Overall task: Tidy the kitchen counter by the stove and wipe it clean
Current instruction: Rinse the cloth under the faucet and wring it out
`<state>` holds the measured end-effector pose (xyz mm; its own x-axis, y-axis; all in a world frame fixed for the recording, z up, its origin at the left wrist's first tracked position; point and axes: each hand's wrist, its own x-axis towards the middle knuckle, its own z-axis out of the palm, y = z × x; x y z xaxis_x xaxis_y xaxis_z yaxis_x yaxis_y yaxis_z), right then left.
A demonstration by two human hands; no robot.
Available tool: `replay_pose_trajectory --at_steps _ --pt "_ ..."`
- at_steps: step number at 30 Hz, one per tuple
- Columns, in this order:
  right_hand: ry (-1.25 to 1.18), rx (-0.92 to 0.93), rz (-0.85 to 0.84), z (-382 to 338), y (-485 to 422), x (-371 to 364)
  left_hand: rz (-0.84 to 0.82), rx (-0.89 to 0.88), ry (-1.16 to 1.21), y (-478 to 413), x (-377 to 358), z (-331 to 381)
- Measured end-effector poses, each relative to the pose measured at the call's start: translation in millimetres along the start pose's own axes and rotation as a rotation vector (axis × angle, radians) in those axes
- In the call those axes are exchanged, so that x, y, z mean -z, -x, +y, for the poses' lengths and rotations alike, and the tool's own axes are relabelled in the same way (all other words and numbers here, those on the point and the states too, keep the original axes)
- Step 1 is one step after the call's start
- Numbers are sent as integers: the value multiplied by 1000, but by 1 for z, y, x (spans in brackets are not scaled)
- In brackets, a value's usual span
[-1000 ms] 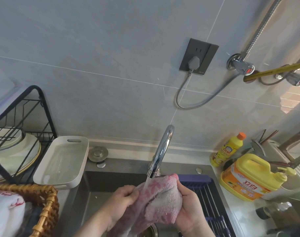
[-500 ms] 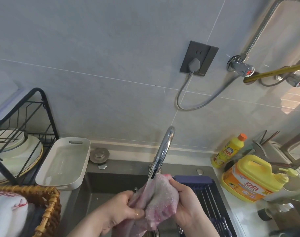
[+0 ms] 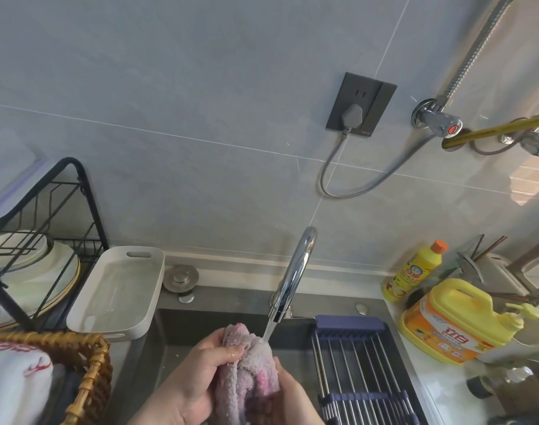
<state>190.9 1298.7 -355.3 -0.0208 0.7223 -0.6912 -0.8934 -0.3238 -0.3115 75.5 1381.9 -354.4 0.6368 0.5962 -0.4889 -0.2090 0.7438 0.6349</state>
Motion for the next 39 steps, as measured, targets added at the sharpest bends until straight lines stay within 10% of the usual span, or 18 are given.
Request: replay_pose_trajectory --at_steps 16,24,30,39 --pt "723 223 267 -2 -14 26 198 -148 -5 1 -9 -15" --pt "260 447 188 -15 -18 25 241 -168 -168 -6 1 -8" --pt "884 657 445 -46 -17 17 467 -323 -636 -26 11 2" --pt "510 349 179 -63 -14 13 484 -231 -737 -22 10 33"
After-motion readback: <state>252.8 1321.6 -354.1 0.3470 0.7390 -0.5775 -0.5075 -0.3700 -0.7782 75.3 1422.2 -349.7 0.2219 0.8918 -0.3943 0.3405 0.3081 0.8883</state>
